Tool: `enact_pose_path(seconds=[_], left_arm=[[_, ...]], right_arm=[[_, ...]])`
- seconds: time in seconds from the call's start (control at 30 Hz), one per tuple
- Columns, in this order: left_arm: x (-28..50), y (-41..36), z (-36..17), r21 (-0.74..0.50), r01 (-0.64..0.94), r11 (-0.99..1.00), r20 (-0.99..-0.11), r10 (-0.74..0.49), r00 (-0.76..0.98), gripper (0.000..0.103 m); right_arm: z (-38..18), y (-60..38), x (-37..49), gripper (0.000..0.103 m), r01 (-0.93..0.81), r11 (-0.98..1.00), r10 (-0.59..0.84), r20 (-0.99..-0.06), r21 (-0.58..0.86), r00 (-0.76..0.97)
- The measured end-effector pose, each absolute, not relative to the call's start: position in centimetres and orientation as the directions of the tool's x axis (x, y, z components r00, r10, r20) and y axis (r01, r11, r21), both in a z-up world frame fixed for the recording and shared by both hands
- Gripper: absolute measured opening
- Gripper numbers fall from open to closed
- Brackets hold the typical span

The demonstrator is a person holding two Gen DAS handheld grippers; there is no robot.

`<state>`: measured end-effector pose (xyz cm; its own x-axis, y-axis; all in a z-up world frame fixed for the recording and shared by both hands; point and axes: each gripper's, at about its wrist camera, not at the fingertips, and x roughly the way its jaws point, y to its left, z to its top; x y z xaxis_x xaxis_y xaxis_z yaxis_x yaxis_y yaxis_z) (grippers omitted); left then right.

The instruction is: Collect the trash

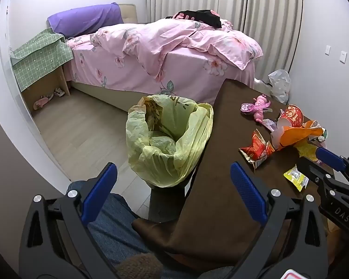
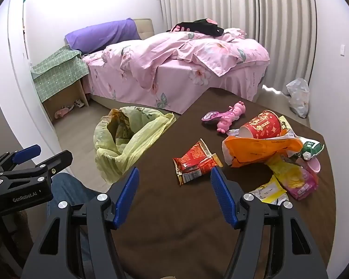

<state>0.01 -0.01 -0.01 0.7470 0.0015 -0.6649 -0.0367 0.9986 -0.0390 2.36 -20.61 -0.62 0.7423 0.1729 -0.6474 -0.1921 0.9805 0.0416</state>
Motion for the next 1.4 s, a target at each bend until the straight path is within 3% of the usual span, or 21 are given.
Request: enact_pose_path(seconds=[1.4], left_arm=[[-0.17, -0.02, -0.21, -0.037, -0.043, 0.998, -0.672, 0.007, 0.740, 0.093]], right_arm=[[-0.90, -20.63, 2.55, 0.061, -0.192, 0.980, 0.180, -0.653, 0.054, 0.736]])
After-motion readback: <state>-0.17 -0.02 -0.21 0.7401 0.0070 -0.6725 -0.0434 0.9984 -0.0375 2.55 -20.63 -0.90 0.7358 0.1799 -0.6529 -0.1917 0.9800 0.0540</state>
